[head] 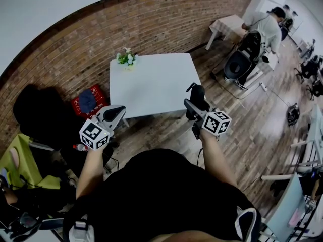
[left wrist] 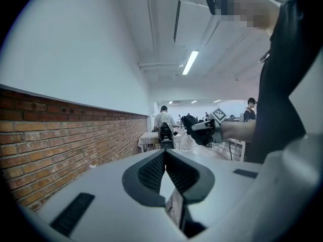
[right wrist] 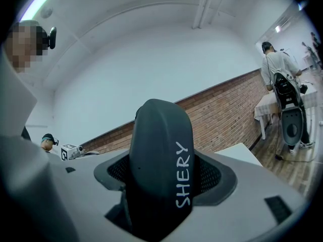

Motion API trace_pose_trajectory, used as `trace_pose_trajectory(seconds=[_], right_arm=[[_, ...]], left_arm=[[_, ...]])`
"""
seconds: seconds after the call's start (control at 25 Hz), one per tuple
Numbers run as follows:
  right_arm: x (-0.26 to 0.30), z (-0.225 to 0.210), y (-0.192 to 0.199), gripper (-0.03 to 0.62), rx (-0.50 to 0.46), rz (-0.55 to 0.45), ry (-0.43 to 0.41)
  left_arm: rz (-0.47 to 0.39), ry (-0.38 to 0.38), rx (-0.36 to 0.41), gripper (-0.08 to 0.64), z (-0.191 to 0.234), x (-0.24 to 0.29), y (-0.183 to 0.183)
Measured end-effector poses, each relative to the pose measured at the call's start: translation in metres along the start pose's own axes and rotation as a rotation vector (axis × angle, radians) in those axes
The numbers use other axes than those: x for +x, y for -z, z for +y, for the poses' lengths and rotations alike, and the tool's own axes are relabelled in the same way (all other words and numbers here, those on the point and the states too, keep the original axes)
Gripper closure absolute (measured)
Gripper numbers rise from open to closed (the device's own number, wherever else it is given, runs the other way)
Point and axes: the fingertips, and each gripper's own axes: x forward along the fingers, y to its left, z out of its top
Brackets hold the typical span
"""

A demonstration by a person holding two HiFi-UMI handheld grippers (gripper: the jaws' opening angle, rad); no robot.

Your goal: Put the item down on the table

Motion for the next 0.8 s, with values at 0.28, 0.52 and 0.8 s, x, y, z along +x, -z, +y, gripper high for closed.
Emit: trace_pose_trajectory(seconds=[0.28,0.52,0.8], right_arm=[[-0.002,0.003,-0.004,0.242,-0.027,0.010,0.013],[-0.004,-0.007,-0.006,0.242,-0.025,0.001,0.036],[-0.002,-0.025,-0.011,0.242,-0.005,0.005,0.048]], left_arm=[[-0.009,0.011,-0.010,0.549,-0.001,0.000,0.006],[-0.012,0.019,-0.001,0.549,-0.002,0.002,0.005],[-0.003,0.005,0.003,0.549,0.000,0.011,0.003]])
